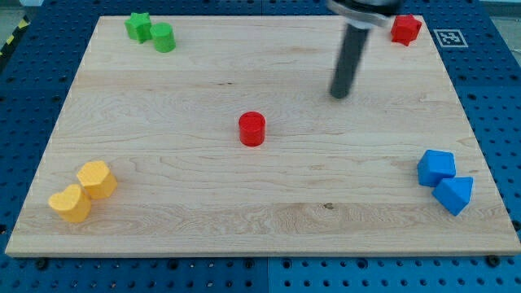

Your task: Slide the green circle diagonally top right to the yellow hexagon

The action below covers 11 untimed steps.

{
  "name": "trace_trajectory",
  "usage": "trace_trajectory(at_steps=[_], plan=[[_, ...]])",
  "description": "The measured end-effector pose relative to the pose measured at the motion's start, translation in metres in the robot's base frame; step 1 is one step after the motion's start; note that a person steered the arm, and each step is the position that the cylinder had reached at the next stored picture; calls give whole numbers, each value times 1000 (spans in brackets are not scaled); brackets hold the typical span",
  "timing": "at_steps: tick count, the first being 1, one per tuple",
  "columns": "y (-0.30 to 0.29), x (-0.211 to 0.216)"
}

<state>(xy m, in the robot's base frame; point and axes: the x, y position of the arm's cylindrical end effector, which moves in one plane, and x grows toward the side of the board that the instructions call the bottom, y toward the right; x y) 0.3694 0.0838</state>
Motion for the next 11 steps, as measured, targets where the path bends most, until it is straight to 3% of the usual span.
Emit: trace_trajectory(at_steps=[3, 7, 9, 11], plan=[[-285, -61], [-294, -124], [-289, -118], [-247, -111]])
